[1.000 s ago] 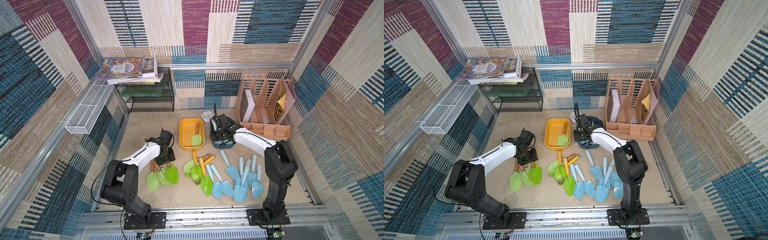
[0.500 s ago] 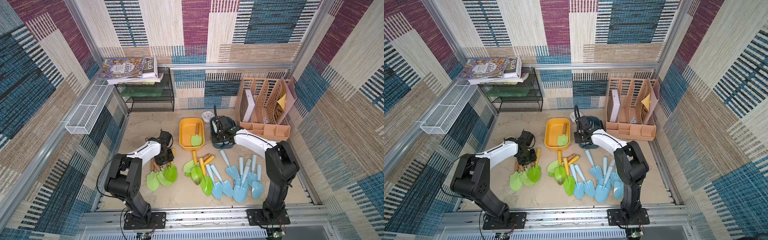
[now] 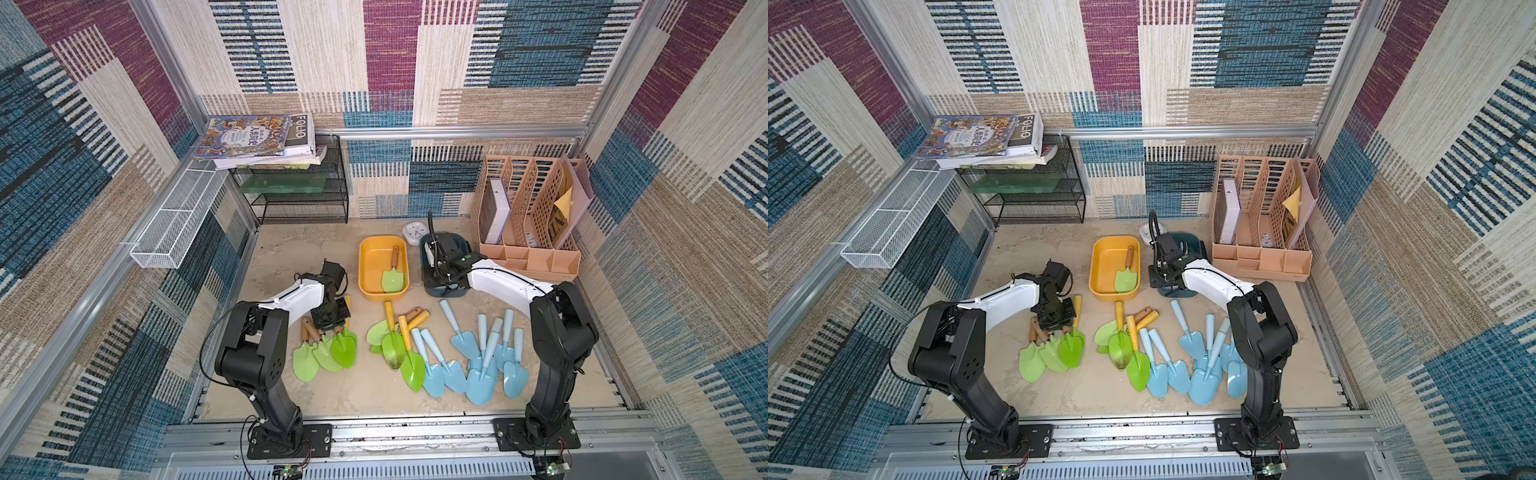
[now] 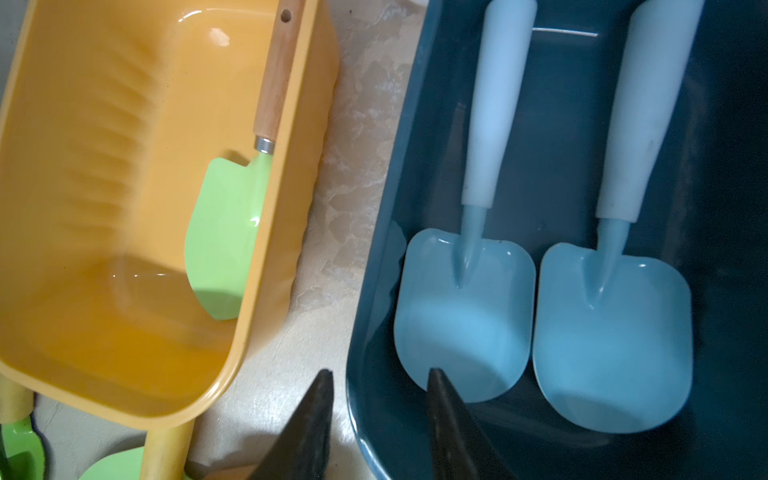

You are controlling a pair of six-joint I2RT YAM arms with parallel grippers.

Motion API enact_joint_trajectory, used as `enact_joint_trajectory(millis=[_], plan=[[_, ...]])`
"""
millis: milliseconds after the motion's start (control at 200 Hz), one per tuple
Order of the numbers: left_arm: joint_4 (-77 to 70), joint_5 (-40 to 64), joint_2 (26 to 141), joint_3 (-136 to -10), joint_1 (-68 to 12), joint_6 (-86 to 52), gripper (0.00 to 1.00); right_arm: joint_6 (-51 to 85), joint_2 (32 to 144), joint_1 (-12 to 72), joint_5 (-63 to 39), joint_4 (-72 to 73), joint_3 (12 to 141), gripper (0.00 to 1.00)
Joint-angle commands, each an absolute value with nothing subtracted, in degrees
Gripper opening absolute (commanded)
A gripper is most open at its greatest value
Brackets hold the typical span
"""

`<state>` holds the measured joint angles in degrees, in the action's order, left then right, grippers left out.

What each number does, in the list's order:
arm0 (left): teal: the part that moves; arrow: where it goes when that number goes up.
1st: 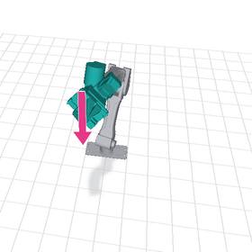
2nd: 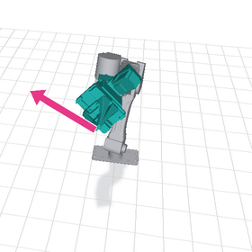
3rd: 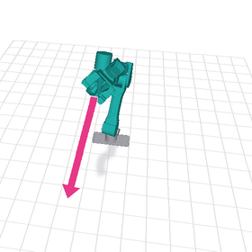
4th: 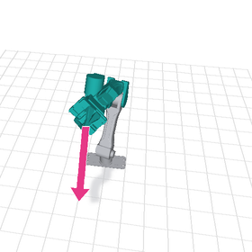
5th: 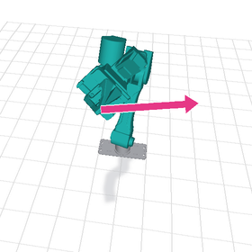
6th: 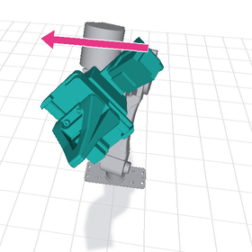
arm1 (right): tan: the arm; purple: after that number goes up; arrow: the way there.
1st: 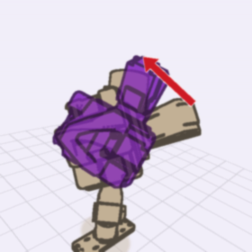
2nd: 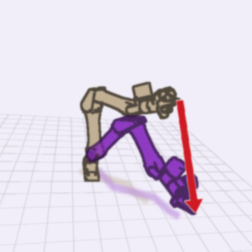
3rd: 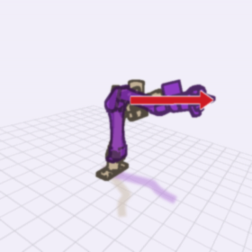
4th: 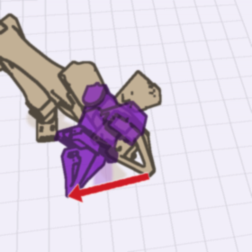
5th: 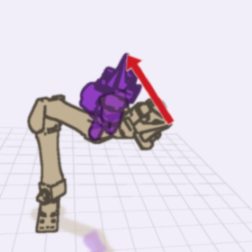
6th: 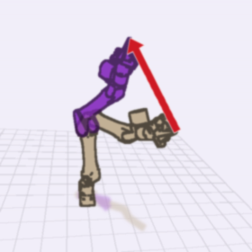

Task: Sort the small shovels by color and place them into the storage box
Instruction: Pick up the shovel from the center of the board, then place the shovel in the storage box.

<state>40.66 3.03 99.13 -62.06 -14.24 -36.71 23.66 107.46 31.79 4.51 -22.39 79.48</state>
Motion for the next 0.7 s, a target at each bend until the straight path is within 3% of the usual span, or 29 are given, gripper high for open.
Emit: enact_joint_trajectory(millis=[0, 330, 691], plan=[[44.5, 3.5, 98.2, -65.0, -14.2, -33.3, 0.00, 24.2, 107.0, 31.8, 4.9, -22.1, 79.3, 0.40], [48.9, 5.7, 94.0, -84.1, -14.9, -29.1, 0.00, 24.0, 103.6, 30.5, 6.6, -22.5, 79.4, 0.40], [42.1, 10.7, 119.1, -114.5, -17.5, -23.2, 0.00, 23.6, 97.0, 26.4, 8.1, -25.4, 75.2, 0.39]])
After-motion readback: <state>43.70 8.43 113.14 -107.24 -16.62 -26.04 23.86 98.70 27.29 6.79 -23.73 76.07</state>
